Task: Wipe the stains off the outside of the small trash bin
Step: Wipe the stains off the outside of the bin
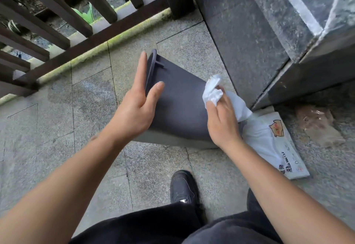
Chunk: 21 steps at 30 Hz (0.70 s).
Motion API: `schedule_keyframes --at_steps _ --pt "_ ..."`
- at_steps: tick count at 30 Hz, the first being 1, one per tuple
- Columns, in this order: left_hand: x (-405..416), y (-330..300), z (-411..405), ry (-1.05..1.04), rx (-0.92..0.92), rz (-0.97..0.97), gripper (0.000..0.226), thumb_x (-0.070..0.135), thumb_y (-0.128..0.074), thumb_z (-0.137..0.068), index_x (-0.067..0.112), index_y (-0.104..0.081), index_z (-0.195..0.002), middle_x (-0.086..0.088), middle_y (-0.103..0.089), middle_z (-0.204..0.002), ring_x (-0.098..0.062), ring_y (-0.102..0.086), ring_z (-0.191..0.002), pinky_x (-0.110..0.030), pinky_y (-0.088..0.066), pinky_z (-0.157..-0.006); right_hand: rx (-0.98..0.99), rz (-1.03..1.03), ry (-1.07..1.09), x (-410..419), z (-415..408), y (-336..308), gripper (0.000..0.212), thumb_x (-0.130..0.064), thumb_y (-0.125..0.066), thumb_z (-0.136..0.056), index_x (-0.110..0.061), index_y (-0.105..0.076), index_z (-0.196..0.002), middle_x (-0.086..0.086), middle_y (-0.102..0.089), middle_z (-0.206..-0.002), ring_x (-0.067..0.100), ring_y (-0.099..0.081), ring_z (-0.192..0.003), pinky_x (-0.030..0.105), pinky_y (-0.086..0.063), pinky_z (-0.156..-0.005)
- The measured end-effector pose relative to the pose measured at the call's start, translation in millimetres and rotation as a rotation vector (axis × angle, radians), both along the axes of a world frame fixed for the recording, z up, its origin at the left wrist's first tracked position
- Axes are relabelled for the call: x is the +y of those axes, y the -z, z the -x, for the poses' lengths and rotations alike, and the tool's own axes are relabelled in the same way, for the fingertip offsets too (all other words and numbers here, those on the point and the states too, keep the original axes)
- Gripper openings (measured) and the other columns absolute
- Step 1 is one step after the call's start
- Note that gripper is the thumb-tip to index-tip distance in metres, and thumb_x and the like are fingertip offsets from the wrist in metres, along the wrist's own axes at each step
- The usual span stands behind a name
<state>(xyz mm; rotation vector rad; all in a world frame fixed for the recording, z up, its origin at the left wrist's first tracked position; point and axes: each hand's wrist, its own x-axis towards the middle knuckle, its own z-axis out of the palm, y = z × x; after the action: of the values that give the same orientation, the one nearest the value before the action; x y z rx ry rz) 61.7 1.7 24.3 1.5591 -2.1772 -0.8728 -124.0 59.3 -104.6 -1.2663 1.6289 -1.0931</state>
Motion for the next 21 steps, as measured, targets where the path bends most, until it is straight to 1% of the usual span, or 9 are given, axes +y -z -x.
schedule_keyframes --at_steps 2,5,7,10,14,17,19,20,21 --pt "1.9 -1.7 3.7 0.042 -0.01 0.017 0.067 0.045 -0.037 -0.104 0.035 0.0 -0.159 0.063 -0.002 -0.133 0.034 -0.009 -0.126 0.003 -0.011 -0.1 0.015 0.039 -0.064 -18.0 -10.1 -17.6 0.056 -0.03 -0.022 -0.103 0.005 -0.043 -0.142 0.021 -0.051 -0.144 0.031 -0.044 -0.139 0.052 -0.032 -0.115" --pt "4.2 -2.5 4.0 0.055 -0.021 0.014 0.064 0.042 -0.038 -0.105 0.036 -0.004 -0.159 0.06 -0.006 -0.135 0.036 -0.012 -0.123 0.004 -0.013 -0.099 0.008 0.096 -0.133 -36.5 -18.2 -43.6 0.063 -0.037 -0.017 -0.103 0.005 -0.046 -0.14 0.019 -0.052 -0.146 0.028 -0.045 -0.139 0.05 -0.033 -0.114" --pt "3.5 -2.7 5.0 0.032 -0.005 0.0 0.063 0.041 -0.038 -0.105 0.032 -0.007 -0.16 0.049 -0.009 -0.143 0.031 -0.011 -0.129 0.001 -0.011 -0.103 0.043 0.14 -0.171 -34.2 -27.4 -54.5 0.061 -0.035 -0.019 -0.104 0.001 -0.04 -0.148 0.015 -0.043 -0.156 0.026 -0.036 -0.147 0.05 -0.028 -0.118" --pt "0.1 -4.1 10.1 0.021 0.012 -0.007 0.062 0.043 -0.035 -0.105 0.03 -0.009 -0.16 0.031 -0.015 -0.153 0.025 -0.014 -0.134 -0.004 -0.013 -0.108 0.094 0.211 -0.194 -17.5 -45.1 -66.1 0.057 -0.025 -0.031 -0.104 -0.005 -0.027 -0.157 0.01 -0.025 -0.167 0.021 -0.016 -0.156 0.049 -0.015 -0.125" --pt "-2.4 -5.4 12.7 0.011 0.024 -0.024 0.062 0.047 -0.033 -0.106 0.03 -0.008 -0.159 0.045 -0.011 -0.141 0.034 -0.012 -0.125 0.001 -0.013 -0.102 0.082 0.273 -0.257 2.4 -56.5 -70.3 0.056 -0.021 -0.032 -0.105 -0.007 -0.025 -0.159 0.008 -0.021 -0.168 0.016 -0.01 -0.157 0.042 -0.008 -0.128" --pt "1.7 -2.0 9.4 -0.027 0.031 -0.039 0.06 0.039 -0.034 -0.106 0.028 -0.009 -0.16 0.034 -0.015 -0.15 0.033 -0.013 -0.126 0.002 -0.013 -0.101 0.142 0.328 -0.329 22.1 -48.1 -56.0 0.052 -0.023 -0.03 -0.105 -0.006 -0.037 -0.154 0.005 -0.02 -0.167 0.012 -0.01 -0.157 0.039 -0.009 -0.128" --pt "1.5 -1.2 5.2 -0.058 0.105 -0.098 0.062 0.032 -0.039 -0.104 0.032 -0.011 -0.159 0.03 -0.017 -0.154 0.028 -0.017 -0.131 -0.003 -0.014 -0.106 0.188 0.345 -0.345 38.0 -36.5 -35.4 0.053 -0.024 -0.03 -0.104 -0.01 -0.035 -0.154 -0.001 -0.023 -0.164 0.011 -0.014 -0.156 0.042 -0.015 -0.127" --pt "0.1 -0.8 1.4 -0.087 0.192 -0.158 0.066 0.029 -0.043 -0.101 0.035 -0.011 -0.158 0.031 -0.016 -0.155 0.022 -0.021 -0.135 -0.01 -0.018 -0.111 0.199 0.318 -0.33 45.1 -28.4 -23.3 0.053 -0.025 -0.03 -0.103 -0.014 -0.032 -0.156 -0.002 -0.025 -0.165 0.012 -0.017 -0.155 0.044 -0.018 -0.126" --pt "-1.4 -0.2 -3.1 -0.135 0.293 -0.228 0.073 0.024 -0.049 -0.097 0.04 -0.012 -0.157 0.034 -0.019 -0.154 0.014 -0.03 -0.137 -0.019 -0.028 -0.113 0.208 0.268 -0.298 51.2 -19.3 -10.6 0.053 -0.025 -0.029 -0.104 -0.017 -0.03 -0.156 -0.001 -0.027 -0.166 0.014 -0.02 -0.155 0.047 -0.021 -0.124"
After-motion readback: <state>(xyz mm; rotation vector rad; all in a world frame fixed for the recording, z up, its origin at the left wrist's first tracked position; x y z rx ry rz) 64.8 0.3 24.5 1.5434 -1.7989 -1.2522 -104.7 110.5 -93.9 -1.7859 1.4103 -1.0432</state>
